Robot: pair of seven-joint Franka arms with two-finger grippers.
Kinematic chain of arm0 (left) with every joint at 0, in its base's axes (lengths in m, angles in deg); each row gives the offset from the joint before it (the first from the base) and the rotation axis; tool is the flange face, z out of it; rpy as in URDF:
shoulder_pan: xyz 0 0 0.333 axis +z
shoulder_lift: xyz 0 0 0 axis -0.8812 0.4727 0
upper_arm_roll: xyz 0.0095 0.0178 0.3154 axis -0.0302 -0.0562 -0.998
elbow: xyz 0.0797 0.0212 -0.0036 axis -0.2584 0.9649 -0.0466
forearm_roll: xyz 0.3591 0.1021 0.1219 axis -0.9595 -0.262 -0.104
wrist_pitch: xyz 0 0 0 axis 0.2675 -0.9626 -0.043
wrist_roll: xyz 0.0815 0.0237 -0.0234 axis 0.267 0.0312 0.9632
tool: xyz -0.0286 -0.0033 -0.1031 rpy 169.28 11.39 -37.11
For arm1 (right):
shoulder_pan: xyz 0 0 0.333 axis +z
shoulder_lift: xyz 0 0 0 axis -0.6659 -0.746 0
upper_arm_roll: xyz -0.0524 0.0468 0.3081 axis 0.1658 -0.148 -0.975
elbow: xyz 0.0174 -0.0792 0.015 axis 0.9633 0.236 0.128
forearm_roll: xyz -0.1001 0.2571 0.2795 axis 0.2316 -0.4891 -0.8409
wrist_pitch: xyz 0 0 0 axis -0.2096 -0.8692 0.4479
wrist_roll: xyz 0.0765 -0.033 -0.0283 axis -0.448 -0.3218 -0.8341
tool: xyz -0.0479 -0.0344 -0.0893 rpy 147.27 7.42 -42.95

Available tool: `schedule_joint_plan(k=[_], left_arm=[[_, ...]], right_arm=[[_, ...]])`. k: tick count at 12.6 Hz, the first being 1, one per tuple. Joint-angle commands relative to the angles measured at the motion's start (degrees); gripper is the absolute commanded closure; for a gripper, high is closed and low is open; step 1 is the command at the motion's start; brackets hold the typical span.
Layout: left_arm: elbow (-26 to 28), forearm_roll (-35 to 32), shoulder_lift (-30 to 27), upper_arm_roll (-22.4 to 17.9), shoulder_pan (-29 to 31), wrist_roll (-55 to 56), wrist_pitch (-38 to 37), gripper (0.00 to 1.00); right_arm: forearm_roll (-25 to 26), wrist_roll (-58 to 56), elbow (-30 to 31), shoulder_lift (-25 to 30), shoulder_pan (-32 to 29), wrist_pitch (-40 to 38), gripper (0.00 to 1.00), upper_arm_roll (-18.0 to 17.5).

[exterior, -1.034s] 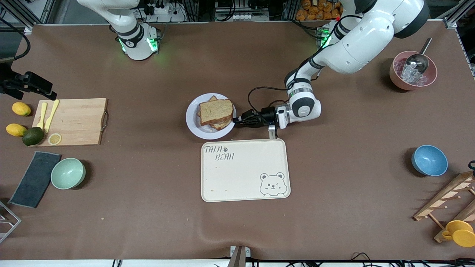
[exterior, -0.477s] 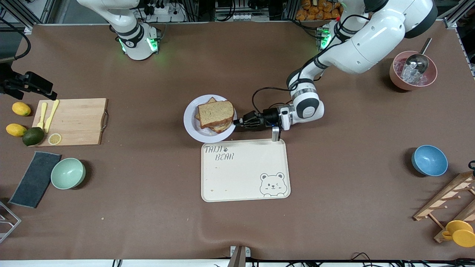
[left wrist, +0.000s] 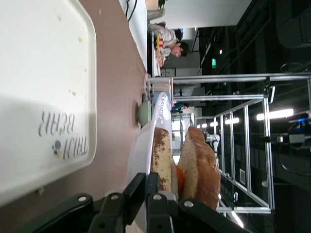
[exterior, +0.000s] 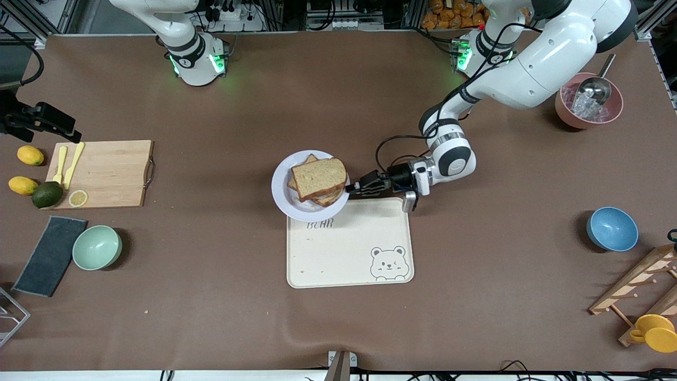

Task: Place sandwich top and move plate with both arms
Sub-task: 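Slide the plate with the left gripper onto the bear tray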

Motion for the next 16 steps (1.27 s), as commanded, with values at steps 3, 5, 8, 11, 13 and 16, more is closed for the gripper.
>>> schedule_joint_plan(k=[3, 5, 8, 11, 13, 16], left_arm=[[0.4, 1.4, -1.2, 1.0, 5.5, -0.5, 0.3, 1.0], [0.6, 0.9, -1.1, 0.8, 7.5, -0.7, 1.1, 1.0], [1.0, 0.6, -0.4, 0.7, 10.1, -0.8, 4.1, 1.0], [0.9, 0.6, 0.6, 0.2, 10.2, 0.2, 4.5, 1.0], [0.6, 0.6, 1.2, -2.9, 9.2, -0.2, 4.5, 1.0], [0.3, 0.6, 2.5, -5.2, 8.5, -0.6, 4.5, 1.0]], right_arm=[[0.6, 0.6, 0.3, 0.2, 0.0, 0.3, 0.0, -0.4], [0.6, 0.6, 0.3, 0.2, 0.0, 0.3, 0.0, -0.4], [0.7, 0.9, 0.5, 0.2, 0.1, 0.2, 0.0, -0.4], [0.7, 0.9, 0.9, 0.2, 0.1, 0.5, 0.0, -0.4], [0.7, 0.9, 0.9, 0.2, 0.2, 0.4, 0.0, -0.4], [0.7, 0.9, 0.9, 0.2, 0.3, 0.5, 0.0, -0.4]])
